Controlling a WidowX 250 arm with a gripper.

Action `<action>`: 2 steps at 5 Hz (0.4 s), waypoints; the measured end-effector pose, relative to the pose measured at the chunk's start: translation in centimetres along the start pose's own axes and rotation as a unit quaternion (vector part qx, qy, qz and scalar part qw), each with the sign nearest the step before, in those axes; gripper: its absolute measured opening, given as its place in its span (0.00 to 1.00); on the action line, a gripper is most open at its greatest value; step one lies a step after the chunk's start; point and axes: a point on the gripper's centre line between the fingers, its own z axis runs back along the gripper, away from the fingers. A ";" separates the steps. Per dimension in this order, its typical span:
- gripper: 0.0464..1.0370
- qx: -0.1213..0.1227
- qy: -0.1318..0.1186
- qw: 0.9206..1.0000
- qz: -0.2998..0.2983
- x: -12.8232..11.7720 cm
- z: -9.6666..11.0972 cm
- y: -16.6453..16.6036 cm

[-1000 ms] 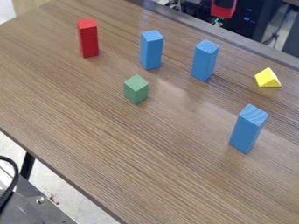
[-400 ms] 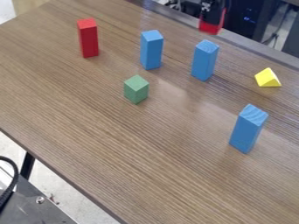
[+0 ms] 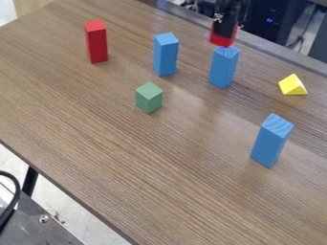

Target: Put the red cube on top of the blue block

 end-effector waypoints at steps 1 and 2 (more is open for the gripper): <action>0.50 -0.003 0.001 1.000 -0.005 -0.1 0.0 0.0; 0.50 -0.002 0.001 1.000 -0.005 -0.2 -0.1 0.0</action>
